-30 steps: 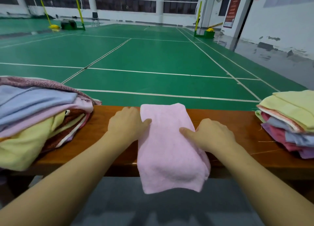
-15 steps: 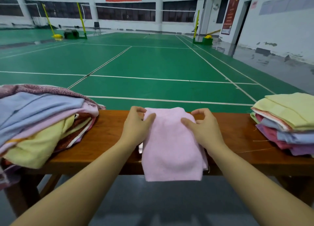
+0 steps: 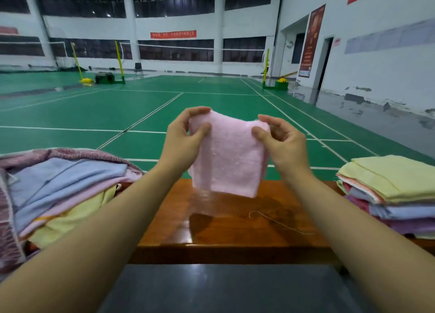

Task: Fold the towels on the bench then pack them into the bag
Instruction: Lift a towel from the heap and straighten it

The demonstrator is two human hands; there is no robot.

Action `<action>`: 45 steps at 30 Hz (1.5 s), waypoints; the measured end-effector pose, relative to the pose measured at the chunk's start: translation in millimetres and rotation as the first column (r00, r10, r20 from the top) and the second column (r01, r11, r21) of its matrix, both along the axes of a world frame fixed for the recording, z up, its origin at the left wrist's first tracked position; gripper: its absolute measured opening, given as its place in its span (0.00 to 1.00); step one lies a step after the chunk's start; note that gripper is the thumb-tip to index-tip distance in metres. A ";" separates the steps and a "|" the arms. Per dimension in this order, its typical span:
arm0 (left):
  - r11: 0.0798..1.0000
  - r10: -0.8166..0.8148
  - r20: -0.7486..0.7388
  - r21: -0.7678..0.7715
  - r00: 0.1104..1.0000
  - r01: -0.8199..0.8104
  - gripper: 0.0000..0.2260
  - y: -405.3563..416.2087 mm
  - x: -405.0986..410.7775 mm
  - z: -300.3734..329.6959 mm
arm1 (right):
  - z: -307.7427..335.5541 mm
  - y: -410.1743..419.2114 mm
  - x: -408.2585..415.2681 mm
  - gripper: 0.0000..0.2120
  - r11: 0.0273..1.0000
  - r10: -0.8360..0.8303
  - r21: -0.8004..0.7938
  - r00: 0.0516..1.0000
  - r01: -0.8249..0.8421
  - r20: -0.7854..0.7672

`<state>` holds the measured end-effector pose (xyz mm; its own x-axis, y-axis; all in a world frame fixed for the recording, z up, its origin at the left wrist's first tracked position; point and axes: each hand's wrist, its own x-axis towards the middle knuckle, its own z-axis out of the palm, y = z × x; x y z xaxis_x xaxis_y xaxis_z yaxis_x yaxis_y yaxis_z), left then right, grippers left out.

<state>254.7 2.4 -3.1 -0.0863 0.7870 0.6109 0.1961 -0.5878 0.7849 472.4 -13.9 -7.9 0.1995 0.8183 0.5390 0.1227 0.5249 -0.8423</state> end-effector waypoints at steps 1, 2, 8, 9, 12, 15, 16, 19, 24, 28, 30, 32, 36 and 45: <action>1.000 -0.016 -0.006 0.004 1.000 0.016 0.13 0.9 -3.4 9.3 | 8.0 2.9 -1.7 0.20 1.000 0.010 0.013 1.000 -0.010 0.022; 1.000 -0.030 -0.017 0.007 0.999 0.030 0.15 2.2 -6.6 17.2 | 14.8 5.2 -3.7 0.23 1.000 0.012 0.027 0.999 -0.014 0.052; 0.995 0.094 -0.155 0.033 0.983 -0.090 0.19 9.7 -12.1 25.5 | 17.3 15.3 -23.3 0.24 0.990 -0.124 0.079 0.979 0.113 0.161; 0.993 0.119 -0.166 0.001 0.979 -0.120 0.19 10.1 -10.8 17.5 | 9.0 17.2 -25.0 0.24 0.990 -0.140 0.041 0.977 0.135 0.161; 0.968 0.132 -0.297 -0.168 0.946 -0.188 0.21 15.3 -5.8 -29.7 | -32.8 20.9 -26.9 0.25 0.968 -0.169 -0.143 0.954 0.208 0.247; 0.847 0.022 -0.488 -0.455 0.873 -0.275 0.26 20.3 -5.1 -83.6 | -79.2 19.9 -23.9 0.27 0.868 -0.046 -0.409 0.868 0.280 0.495; 0.790 -0.006 -0.562 -0.509 0.827 -0.340 0.28 20.6 -6.3 -94.6 | -89.8 19.3 -21.9 0.29 0.817 0.030 -0.473 0.796 0.328 0.604; 0.766 0.025 -0.734 -0.422 0.679 -0.485 0.27 17.2 -9.4 -104.1 | -95.6 18.7 -13.8 0.33 0.730 0.128 -0.430 0.512 0.531 0.849; 0.944 -0.018 -0.791 -0.215 0.611 -0.251 0.15 -19.0 20.3 -90.3 | -78.7 27.2 -3.8 0.38 0.697 0.116 -0.206 0.175 0.687 0.978; 0.981 -0.138 -0.894 -0.182 0.426 -0.063 0.19 -49.5 50.0 -106.2 | -85.6 33.0 2.9 0.35 0.734 0.169 -0.141 0.022 0.664 0.985; 0.988 -0.111 -0.945 -0.138 0.309 -0.068 0.23 -51.8 54.1 -118.5 | -93.6 35.7 9.1 0.25 0.877 0.189 -0.257 0.202 0.405 0.961; 0.983 -0.136 -0.962 -0.161 0.235 -0.087 0.27 -48.3 51.6 -123.4 | -98.5 31.2 14.3 0.18 0.907 0.290 -0.366 0.323 0.207 0.901; 0.961 -0.192 -0.955 -0.230 0.228 -0.155 0.17 -22.3 37.3 -121.2 | -98.3 21.1 18.3 0.15 0.877 0.250 -0.343 0.289 0.336 0.924; 0.691 -0.070 -0.828 -0.442 0.556 -0.572 0.36 17.0 4.7 -98.1 | -90.3 16.5 14.2 0.30 0.678 0.236 -0.410 0.348 0.610 0.907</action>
